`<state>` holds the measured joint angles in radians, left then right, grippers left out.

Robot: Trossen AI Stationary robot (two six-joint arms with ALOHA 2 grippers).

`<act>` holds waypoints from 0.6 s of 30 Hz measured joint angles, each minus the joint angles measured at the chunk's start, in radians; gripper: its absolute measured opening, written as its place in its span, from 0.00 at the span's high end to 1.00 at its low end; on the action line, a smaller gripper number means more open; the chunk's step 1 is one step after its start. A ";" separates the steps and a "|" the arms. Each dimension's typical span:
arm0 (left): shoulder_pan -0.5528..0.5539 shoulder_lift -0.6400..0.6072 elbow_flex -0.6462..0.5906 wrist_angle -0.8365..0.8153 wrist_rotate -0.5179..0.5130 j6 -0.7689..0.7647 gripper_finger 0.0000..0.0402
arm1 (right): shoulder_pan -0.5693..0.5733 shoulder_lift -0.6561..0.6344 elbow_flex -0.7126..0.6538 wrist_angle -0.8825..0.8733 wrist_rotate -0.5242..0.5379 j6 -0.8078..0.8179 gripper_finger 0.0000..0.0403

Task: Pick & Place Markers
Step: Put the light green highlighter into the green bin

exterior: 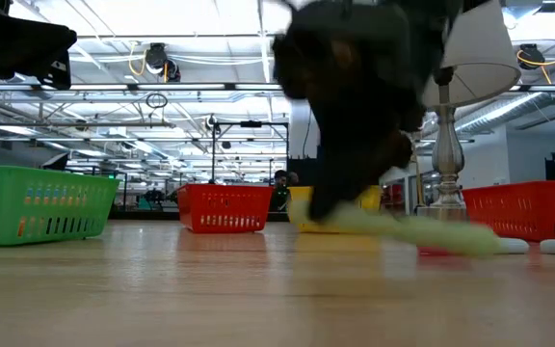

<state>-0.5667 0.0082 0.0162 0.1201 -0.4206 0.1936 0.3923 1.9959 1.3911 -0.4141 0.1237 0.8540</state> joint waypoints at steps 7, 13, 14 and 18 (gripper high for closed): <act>0.000 0.000 0.000 -0.032 0.000 -0.008 0.88 | 0.024 -0.177 0.000 0.115 0.181 -0.208 0.88; 0.000 0.000 0.000 -0.011 0.000 -0.009 0.88 | 0.108 -0.386 -0.037 0.219 0.270 -0.618 0.87; 0.000 0.000 0.000 -0.013 0.000 -0.008 0.88 | 0.122 -0.429 -0.068 0.259 0.289 -0.673 0.87; 0.000 0.000 0.000 -0.013 0.000 -0.008 0.88 | 0.157 -0.639 -0.281 0.492 0.293 -0.837 0.87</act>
<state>-0.5667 0.0082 0.0162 0.1076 -0.4206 0.1856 0.5492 1.3574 1.1099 0.0783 0.4172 0.0169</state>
